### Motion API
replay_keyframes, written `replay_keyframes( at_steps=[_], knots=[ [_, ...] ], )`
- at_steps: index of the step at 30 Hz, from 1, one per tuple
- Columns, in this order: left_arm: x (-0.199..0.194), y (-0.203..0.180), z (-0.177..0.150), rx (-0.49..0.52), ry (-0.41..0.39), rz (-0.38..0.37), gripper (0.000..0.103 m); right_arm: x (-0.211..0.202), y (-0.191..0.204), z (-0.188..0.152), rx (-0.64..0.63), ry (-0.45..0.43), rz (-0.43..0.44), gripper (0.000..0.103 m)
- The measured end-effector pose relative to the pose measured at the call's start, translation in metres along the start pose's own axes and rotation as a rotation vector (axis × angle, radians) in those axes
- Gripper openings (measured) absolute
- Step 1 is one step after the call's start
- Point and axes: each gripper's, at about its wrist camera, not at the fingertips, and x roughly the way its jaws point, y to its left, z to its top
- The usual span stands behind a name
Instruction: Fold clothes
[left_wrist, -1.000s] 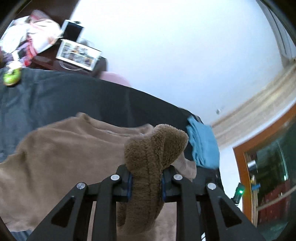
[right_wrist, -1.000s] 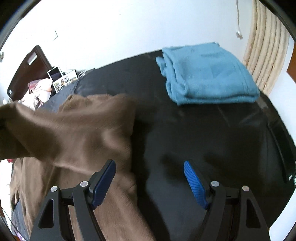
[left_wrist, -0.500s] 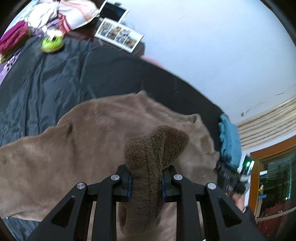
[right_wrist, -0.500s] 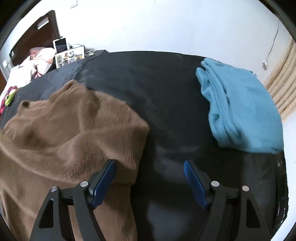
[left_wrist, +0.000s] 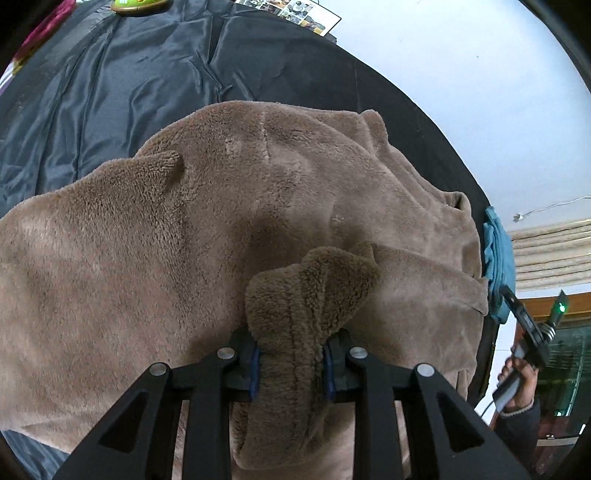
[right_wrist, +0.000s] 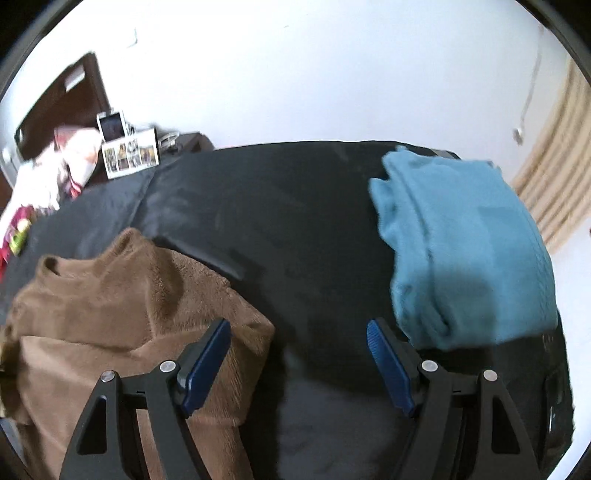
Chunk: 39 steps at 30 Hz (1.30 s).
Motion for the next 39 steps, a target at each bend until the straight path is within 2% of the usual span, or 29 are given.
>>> replay_keyframes(
  at_steps=[4, 8, 9, 11, 15, 19, 20, 23, 25, 27, 31, 39],
  knots=[
    [0.001, 0.003, -0.003, -0.007, -0.004, -0.009, 0.03, -0.006, -0.011, -0.02, -0.033, 0.062, 0.039, 0.078],
    [0.001, 0.003, 0.001, -0.012, -0.005, -0.013, 0.03, 0.004, 0.005, -0.041, -0.105, 0.146, 0.131, 0.078],
    [0.002, 0.003, 0.002, -0.01, -0.004, -0.012, 0.03, 0.009, 0.011, -0.043, -0.122, 0.16, 0.129, 0.078],
    [0.0, 0.004, 0.003, -0.007, -0.002, -0.011, 0.03, 0.021, 0.023, -0.045, -0.152, 0.178, 0.098, 0.078],
    [-0.003, 0.006, 0.003, -0.004, 0.005, -0.008, 0.031, 0.042, 0.03, -0.02, -0.093, 0.118, 0.006, 0.078],
    [0.0, 0.002, 0.004, 0.011, 0.01, 0.002, 0.031, 0.046, 0.044, 0.0, -0.12, 0.067, -0.062, 0.078],
    [0.0, 0.002, 0.004, 0.011, 0.01, 0.001, 0.031, 0.042, 0.046, 0.001, -0.123, 0.06, -0.053, 0.078],
    [-0.001, 0.008, 0.004, -0.005, 0.01, -0.024, 0.031, 0.023, 0.036, 0.0, -0.062, 0.068, 0.095, 0.078],
    [-0.002, 0.01, 0.004, -0.008, 0.01, -0.034, 0.031, 0.013, 0.02, -0.002, -0.002, 0.065, 0.153, 0.078],
    [-0.002, 0.01, 0.004, -0.004, 0.012, -0.034, 0.031, 0.011, 0.008, 0.0, 0.036, 0.076, 0.164, 0.078],
    [-0.003, 0.009, 0.005, 0.002, 0.015, -0.028, 0.033, 0.025, 0.011, -0.001, 0.019, 0.113, 0.101, 0.078],
    [-0.005, 0.02, 0.005, -0.017, 0.015, -0.064, 0.033, -0.004, 0.009, -0.002, 0.071, 0.068, 0.236, 0.078]
  ],
)
